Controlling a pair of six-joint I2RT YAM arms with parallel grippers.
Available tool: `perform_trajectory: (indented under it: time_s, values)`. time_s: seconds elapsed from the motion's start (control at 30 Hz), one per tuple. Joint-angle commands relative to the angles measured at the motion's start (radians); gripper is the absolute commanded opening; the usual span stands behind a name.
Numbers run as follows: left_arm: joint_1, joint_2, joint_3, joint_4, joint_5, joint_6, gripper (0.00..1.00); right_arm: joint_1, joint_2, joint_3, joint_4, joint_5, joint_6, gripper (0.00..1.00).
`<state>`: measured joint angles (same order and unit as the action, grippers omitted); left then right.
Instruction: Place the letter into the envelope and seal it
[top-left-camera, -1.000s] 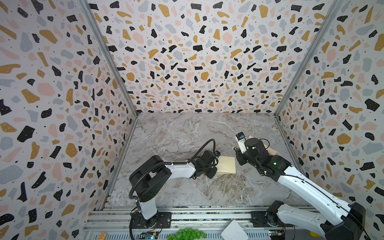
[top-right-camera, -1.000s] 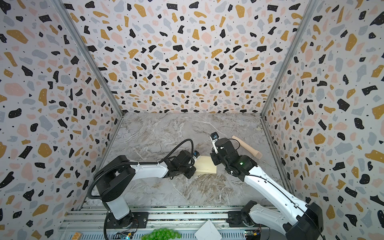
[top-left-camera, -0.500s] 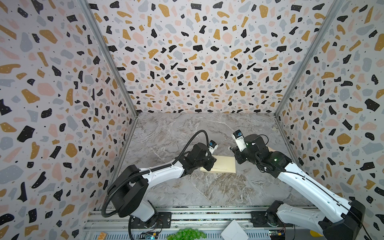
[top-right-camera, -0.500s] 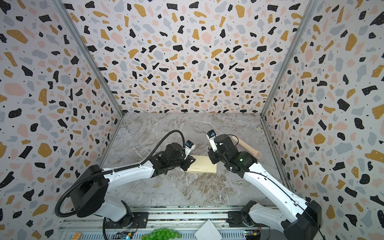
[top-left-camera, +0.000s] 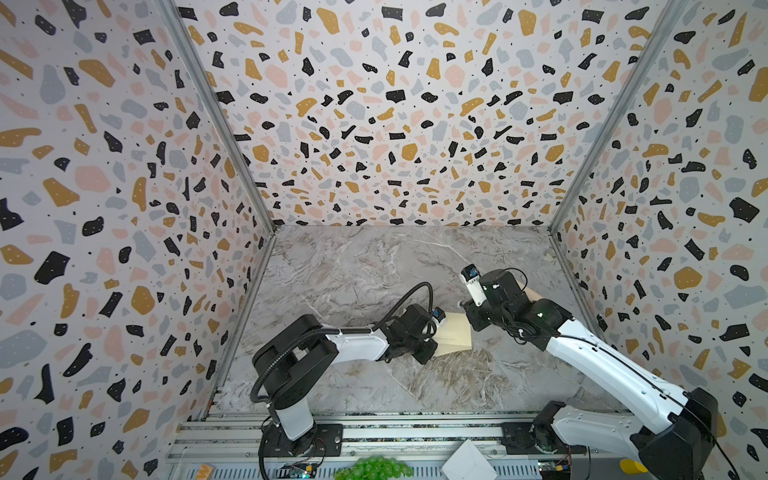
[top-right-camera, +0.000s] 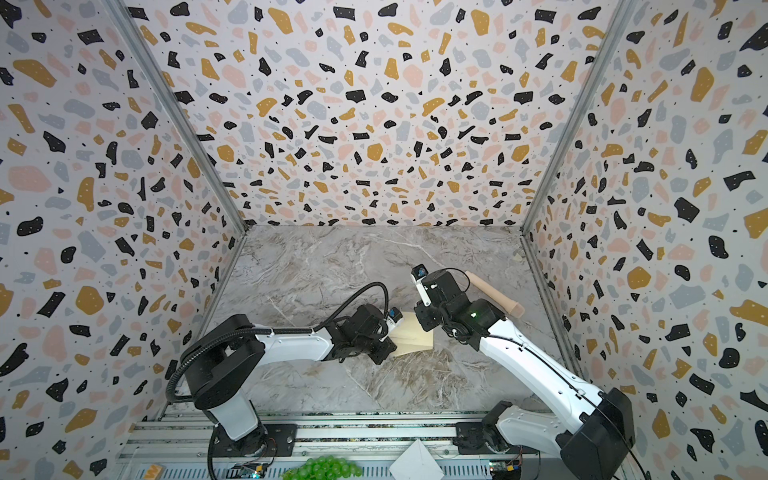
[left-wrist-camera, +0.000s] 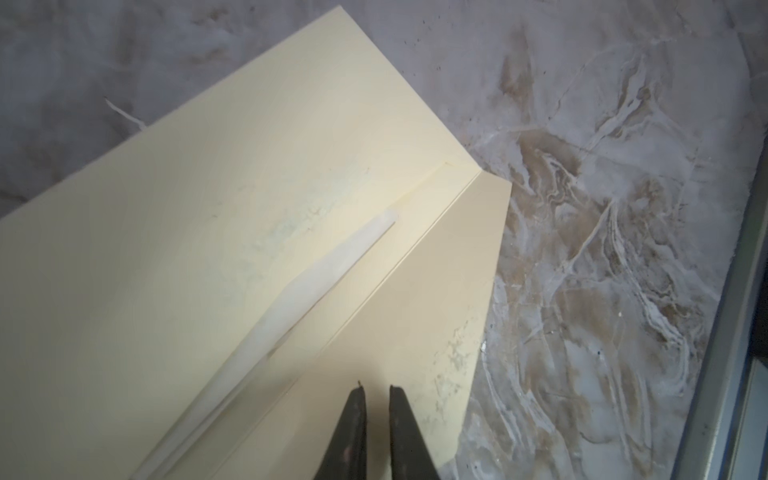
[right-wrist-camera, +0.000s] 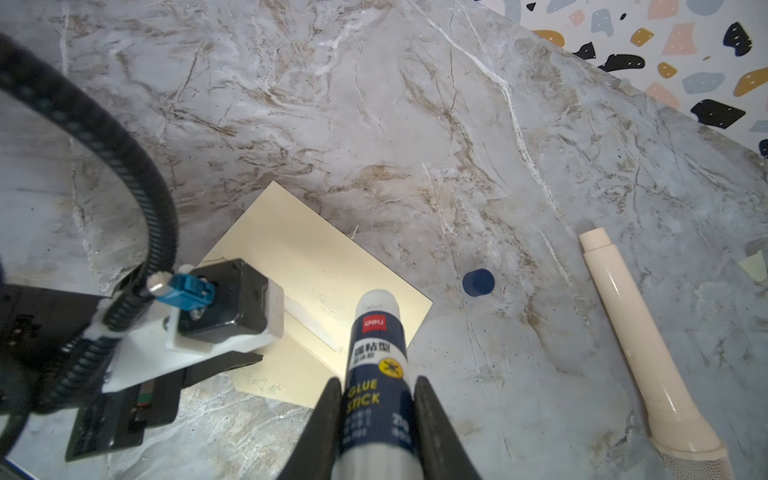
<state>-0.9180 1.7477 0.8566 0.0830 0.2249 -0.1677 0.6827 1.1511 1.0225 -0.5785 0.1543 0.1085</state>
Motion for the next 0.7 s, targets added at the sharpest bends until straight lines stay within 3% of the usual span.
perform_trajectory:
  time_s: [0.0,0.43,0.67]
  values:
    - [-0.021,0.031,-0.017,0.004,0.004,0.014,0.12,-0.008,-0.021,0.032,-0.036,0.028,0.014,0.0]
    - [-0.077,0.093,-0.042,0.078,0.005,-0.064,0.1,-0.04,-0.034,0.004,-0.067,0.006,0.023,0.0]
    - [-0.076,-0.034,-0.05,0.137,-0.033,-0.103,0.16,-0.041,-0.017,0.019,-0.086,-0.055,0.006,0.0]
